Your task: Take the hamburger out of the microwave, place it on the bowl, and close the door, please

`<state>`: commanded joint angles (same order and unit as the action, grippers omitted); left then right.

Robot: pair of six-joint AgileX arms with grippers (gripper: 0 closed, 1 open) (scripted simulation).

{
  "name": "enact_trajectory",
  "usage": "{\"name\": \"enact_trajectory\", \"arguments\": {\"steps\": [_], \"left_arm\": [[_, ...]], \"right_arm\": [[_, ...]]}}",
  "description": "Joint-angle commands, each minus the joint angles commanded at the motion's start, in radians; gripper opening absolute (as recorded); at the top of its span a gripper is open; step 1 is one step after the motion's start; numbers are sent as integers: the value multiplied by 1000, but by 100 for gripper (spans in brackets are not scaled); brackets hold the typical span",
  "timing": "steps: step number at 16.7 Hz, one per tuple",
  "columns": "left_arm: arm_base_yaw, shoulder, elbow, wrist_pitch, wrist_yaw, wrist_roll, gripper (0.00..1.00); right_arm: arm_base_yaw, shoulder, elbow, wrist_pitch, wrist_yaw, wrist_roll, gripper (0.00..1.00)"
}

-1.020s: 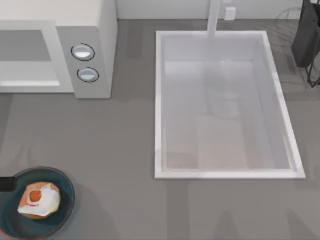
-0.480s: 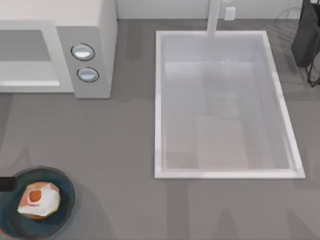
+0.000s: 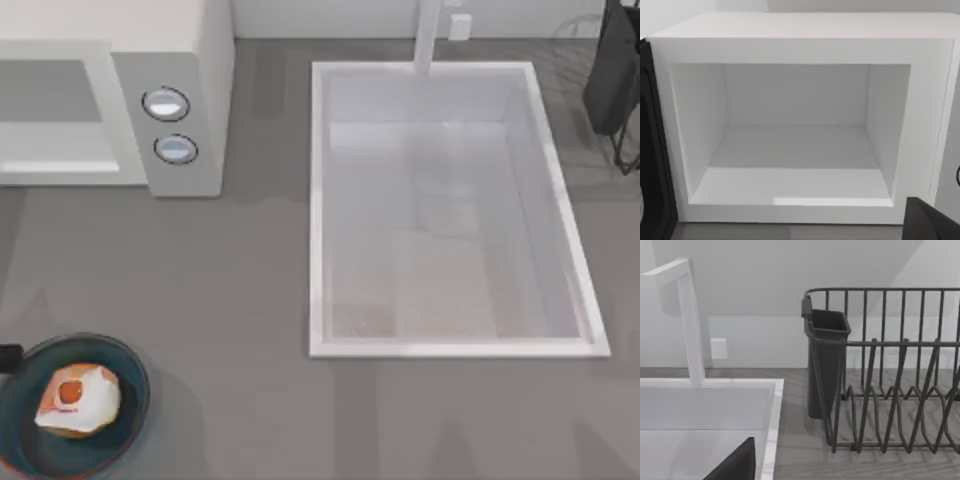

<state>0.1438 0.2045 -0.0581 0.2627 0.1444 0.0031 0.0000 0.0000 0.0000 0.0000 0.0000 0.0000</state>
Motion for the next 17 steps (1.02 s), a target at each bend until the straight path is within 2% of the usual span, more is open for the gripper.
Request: {"name": "enact_trajectory", "arguments": {"steps": [4,9,17], "left_arm": [[63,89,-26,114,63,1,0],[68,118,6,113,67,2,0],[193,-92,-25,-64,191,-2,0]], "right_arm": [[0,0,0,0,0,0,100],[0,0,0,0,0,0,100],[0,0,0,0,0,0,100]]}}
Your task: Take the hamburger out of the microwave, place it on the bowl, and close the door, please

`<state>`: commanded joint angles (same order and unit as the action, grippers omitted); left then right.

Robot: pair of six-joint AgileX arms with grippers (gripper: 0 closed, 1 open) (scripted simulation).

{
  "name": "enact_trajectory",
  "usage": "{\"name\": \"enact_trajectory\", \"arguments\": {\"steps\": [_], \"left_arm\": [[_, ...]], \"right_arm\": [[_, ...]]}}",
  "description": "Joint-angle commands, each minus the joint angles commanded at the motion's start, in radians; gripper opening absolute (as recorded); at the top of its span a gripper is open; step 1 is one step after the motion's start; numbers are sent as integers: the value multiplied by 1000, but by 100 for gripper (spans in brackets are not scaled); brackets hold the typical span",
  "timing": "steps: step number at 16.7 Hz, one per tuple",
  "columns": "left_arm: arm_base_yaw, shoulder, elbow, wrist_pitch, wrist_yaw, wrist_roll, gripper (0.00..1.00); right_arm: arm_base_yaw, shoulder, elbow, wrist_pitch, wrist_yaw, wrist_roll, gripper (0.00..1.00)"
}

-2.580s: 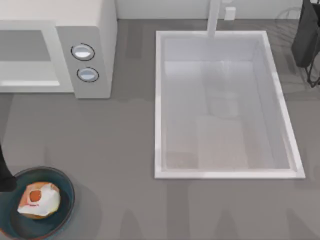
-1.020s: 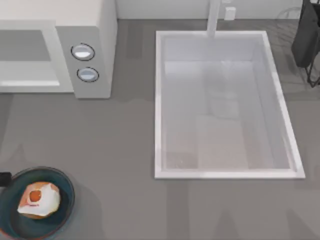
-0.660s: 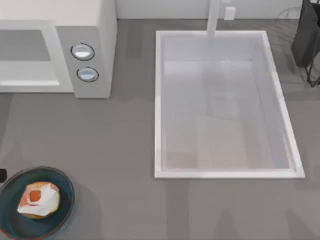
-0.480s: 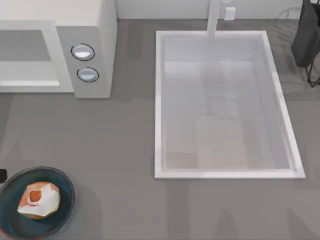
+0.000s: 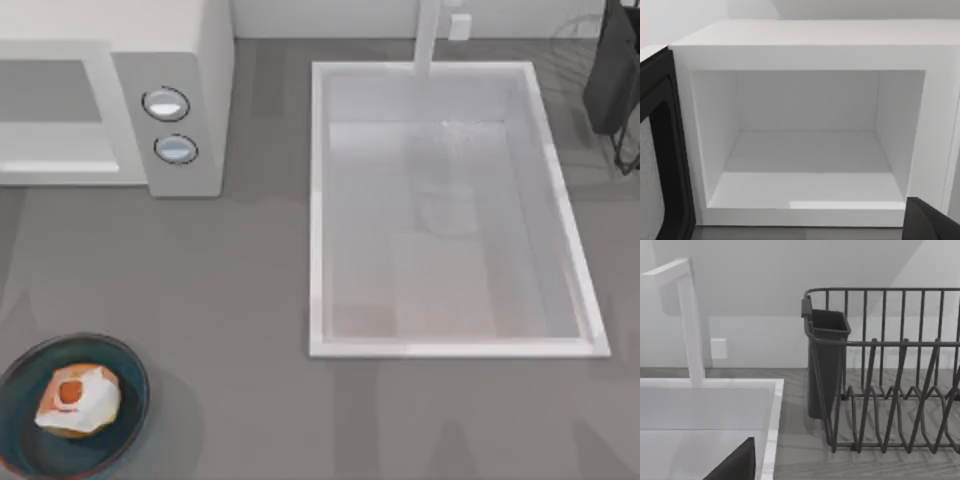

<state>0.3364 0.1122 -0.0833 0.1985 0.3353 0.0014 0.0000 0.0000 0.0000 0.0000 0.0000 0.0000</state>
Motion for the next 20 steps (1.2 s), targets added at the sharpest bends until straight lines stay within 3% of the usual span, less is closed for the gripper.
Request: {"name": "enact_trajectory", "arguments": {"steps": [6,11,15,20], "left_arm": [[-1,3,38,-16,-2,0,0],[-21,-110,79,-181,-22,-1,0],[-29,-139,90,-213,-31,-1,0],[32,-77,149,-244,-9,54,0]], "right_arm": [[0,0,0,0,0,0,100],[0,0,0,0,0,0,100],[0,0,0,0,0,0,100],[0,0,0,0,0,0,100]]}}
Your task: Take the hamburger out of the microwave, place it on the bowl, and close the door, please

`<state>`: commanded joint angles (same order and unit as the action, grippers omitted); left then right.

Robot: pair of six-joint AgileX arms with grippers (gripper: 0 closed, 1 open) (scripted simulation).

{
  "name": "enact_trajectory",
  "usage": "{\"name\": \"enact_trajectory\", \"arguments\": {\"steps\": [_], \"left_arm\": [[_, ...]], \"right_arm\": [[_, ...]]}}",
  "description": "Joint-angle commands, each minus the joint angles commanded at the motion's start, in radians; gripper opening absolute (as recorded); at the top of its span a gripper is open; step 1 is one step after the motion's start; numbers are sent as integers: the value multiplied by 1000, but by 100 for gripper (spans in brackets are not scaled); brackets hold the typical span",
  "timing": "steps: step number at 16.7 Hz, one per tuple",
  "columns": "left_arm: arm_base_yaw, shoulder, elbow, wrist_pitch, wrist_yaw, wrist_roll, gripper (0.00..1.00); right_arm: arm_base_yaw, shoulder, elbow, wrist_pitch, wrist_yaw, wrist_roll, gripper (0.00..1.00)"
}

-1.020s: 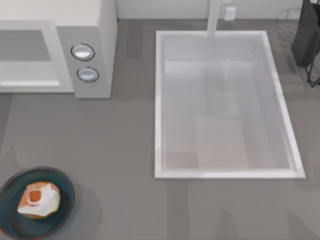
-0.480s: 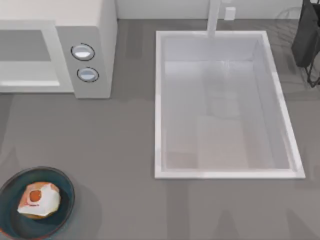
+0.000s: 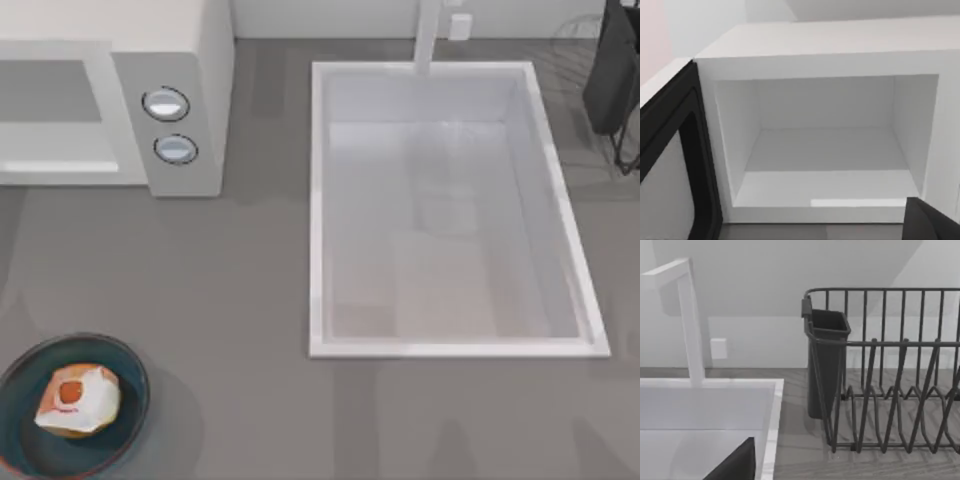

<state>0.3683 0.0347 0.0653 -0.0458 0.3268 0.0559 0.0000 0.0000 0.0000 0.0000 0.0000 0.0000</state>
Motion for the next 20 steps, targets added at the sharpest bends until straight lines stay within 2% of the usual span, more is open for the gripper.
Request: {"name": "enact_trajectory", "arguments": {"steps": [5,12,16,20], "left_arm": [[218,302,270,-147,89,223,0],[532,1029,793,-427,234,588,0],[634,1408,1061,-575,295,744,0],[668,1629,1233,-676,331,833,0]], "right_arm": [[0,0,0,0,0,0,100],[0,0,0,0,0,0,100],[0,0,0,0,0,0,100],[0,0,0,0,0,0,100]]}}
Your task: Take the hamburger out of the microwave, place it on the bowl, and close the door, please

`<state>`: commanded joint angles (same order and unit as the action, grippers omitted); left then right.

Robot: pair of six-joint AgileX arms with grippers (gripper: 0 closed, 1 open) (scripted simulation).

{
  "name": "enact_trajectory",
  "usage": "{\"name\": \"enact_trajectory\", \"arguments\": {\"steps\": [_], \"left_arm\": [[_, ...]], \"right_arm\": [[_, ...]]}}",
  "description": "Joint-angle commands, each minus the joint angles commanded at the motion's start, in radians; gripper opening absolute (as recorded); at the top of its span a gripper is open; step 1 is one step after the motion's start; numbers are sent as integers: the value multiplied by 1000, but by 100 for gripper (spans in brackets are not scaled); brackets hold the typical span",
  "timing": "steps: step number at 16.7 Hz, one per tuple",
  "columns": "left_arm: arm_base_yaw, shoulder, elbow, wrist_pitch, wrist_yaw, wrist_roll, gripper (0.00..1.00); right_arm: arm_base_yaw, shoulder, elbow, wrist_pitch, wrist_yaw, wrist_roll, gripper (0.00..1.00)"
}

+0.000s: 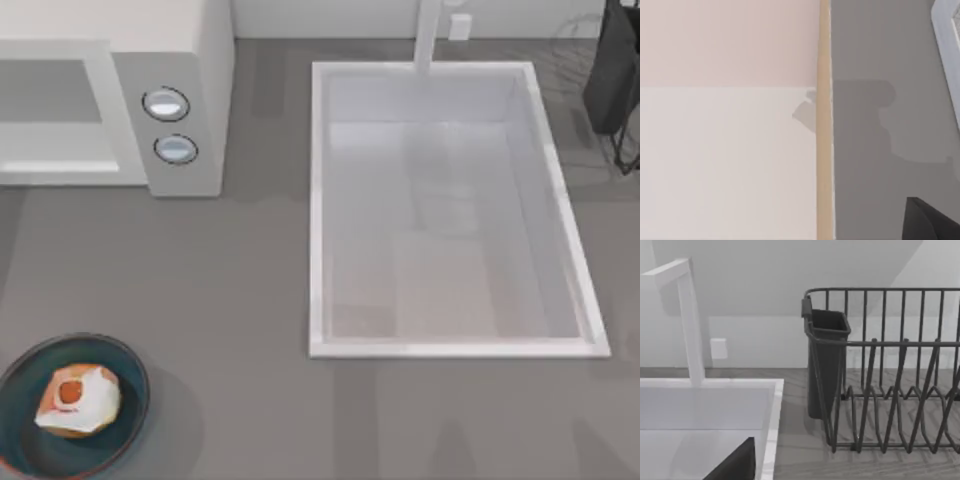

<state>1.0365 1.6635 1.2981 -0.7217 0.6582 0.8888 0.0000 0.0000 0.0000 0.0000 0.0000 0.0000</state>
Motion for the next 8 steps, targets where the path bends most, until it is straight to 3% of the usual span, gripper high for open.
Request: {"name": "enact_trajectory", "arguments": {"steps": [8], "left_arm": [[-2,51,37,-20,6,22,0]], "right_arm": [[0,0,0,0,0,0,100]]}}
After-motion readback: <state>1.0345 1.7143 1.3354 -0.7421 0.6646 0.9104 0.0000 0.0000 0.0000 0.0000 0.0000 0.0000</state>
